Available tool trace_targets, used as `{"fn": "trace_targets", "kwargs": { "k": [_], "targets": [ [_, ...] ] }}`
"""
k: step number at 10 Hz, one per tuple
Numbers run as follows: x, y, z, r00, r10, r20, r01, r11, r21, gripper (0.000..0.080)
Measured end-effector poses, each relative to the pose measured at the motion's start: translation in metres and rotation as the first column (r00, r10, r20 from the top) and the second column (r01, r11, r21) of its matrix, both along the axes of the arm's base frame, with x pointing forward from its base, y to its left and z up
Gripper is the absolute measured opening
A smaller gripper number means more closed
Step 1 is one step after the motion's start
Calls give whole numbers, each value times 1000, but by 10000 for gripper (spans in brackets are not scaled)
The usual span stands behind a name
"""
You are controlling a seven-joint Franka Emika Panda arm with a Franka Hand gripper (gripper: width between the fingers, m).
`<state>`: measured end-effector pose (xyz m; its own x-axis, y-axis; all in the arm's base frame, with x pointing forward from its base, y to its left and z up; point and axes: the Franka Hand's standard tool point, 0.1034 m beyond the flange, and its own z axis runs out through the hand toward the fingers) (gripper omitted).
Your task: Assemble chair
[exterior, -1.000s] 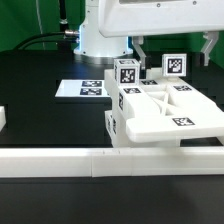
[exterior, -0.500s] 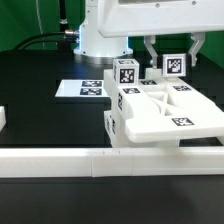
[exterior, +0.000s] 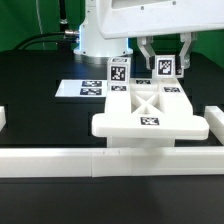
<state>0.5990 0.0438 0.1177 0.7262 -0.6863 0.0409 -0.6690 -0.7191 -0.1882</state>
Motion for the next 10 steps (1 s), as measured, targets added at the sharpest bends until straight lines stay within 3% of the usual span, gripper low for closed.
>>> {"fn": "trace_targets", "kwargs": {
  "k": [3,5,7,9,10],
  "targets": [
    [0,0,0,979,-204,-26,205,978,34,284],
    [0,1,-1,882,-471,-34,472,876,96,284],
    [2,4,-1,727,-682,-85,685,711,156,284],
    [2,5,-2,706,-702,-92,706,690,159,284],
    [2,5,-2,720,-688,-87,692,705,157,395]
  ]
}}
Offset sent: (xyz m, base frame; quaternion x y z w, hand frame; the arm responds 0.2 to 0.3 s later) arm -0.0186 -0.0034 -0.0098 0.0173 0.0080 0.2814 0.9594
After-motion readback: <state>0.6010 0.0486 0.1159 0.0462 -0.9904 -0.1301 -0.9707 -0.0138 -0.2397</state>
